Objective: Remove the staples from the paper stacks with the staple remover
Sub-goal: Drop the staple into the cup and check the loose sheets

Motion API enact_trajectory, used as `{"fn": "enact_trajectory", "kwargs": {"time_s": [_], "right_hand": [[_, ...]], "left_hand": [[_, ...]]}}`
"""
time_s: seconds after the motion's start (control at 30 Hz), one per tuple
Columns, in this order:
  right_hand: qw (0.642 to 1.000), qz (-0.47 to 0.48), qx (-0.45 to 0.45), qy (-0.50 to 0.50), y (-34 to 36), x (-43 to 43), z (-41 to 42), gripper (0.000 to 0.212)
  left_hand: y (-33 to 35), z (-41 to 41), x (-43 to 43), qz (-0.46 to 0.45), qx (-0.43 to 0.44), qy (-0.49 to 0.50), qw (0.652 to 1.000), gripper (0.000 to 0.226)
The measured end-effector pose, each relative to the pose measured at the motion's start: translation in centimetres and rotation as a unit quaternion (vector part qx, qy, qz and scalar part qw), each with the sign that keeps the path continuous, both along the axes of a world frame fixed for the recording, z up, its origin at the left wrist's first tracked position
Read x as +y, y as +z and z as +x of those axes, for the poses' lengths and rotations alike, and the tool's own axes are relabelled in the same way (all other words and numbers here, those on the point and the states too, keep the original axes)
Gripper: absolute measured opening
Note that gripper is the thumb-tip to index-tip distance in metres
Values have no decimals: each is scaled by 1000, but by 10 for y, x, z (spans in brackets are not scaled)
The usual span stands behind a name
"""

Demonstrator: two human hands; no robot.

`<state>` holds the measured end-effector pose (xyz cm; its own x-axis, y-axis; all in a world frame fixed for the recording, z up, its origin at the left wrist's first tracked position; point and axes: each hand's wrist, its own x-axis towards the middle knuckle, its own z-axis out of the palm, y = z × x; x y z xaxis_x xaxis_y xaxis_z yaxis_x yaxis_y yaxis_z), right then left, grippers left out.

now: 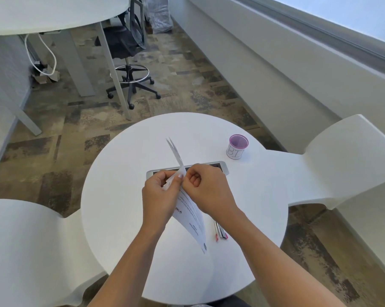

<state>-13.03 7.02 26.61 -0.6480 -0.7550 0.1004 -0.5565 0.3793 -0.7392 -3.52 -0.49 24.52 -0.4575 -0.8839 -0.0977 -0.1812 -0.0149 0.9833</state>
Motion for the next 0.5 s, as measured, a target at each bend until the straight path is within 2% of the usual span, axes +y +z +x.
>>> {"fn": "enact_trajectory", "kwargs": {"time_s": [0.1,0.2,0.37,0.5], "right_hand": [[994,-79,-73,-35,-7,2,6,15],[970,-149,-178,-72,-12,3,10,8],[936,-174,-286,-106,-17,4,9,11],[900,-202,-367,-117,-20,5,1,13]], "left_hand": [[2,-2,2,49,31,21,998,9],[4,-5,5,107,60,37,992,7],[5,-6,6,144,73,32,986,9],[4,-9,2,136,66,24,988,10]]}}
